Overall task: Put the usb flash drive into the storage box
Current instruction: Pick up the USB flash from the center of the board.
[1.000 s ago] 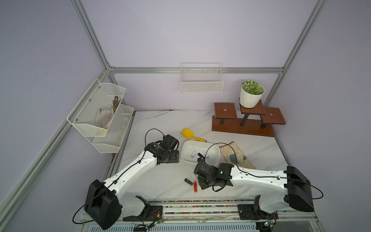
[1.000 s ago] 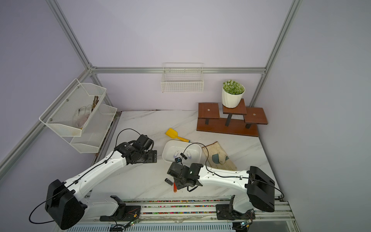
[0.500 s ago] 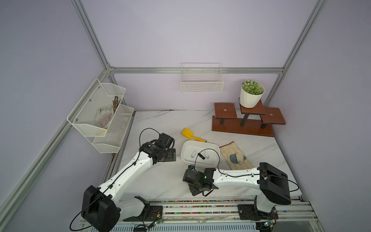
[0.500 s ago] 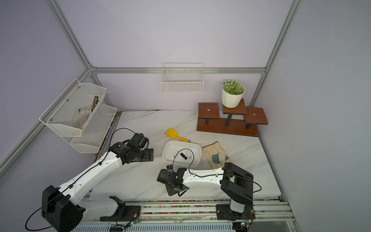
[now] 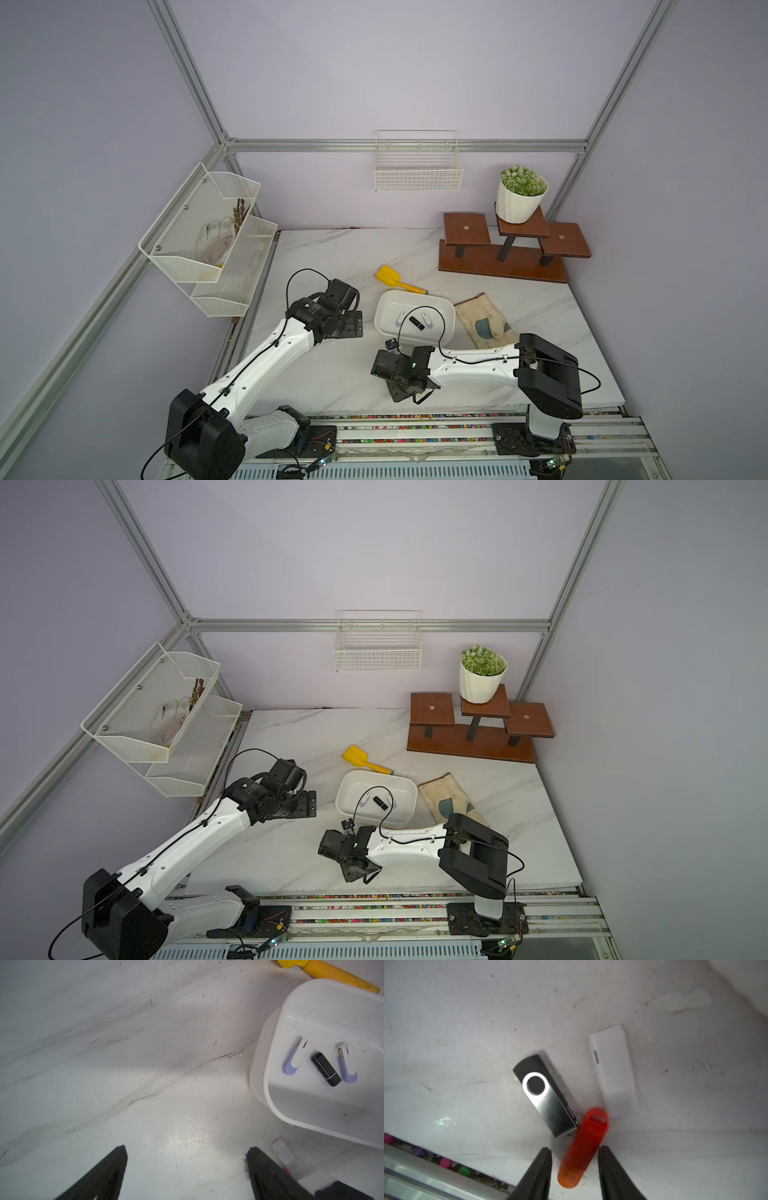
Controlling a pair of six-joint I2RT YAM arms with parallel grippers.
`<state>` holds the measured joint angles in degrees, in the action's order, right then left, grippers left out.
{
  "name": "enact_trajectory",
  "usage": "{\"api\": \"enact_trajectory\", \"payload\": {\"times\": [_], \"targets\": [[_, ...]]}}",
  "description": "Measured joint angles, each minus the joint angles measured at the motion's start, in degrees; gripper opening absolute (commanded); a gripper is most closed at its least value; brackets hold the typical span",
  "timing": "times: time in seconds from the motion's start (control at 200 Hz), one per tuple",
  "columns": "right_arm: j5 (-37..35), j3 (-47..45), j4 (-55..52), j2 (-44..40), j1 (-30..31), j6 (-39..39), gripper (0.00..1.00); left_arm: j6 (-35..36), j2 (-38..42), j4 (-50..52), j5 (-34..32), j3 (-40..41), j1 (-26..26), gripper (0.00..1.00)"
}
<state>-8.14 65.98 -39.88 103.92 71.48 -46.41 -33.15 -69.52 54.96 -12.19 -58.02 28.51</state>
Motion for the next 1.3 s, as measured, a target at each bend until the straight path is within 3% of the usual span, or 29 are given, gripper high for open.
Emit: {"api": "enact_trajectory", "payload": {"times": [0.39,0.755,0.875,1.13,1.295], "targets": [[-1.1,0.0,-0.7,0.2,0.0,-0.1,0.42,0.0,0.0,-0.1,0.5,0.4,0.0,0.94],[-1.0,-0.1,-0.6,1.0,-0.9,0.0,0.34,0.0,0.0,-0.3,0.9,0.8,0.0,0.94],[-1.0,-0.3,-0.6,1.0,-1.1,0.0,0.27,0.0,0.0,-0.3,1.1,0.8,0.0,0.94],[-1.1,-0.3,-0.5,1.0,-1.2,0.2,0.00,0.0,0.0,-0.5,1.1,0.8,0.0,0.94],[-1.0,-0.7,-0.4,0.6,-1.2,0.2,0.00,0.0,-0.2,-0.5,1.3,0.8,0.0,0.94]]}}
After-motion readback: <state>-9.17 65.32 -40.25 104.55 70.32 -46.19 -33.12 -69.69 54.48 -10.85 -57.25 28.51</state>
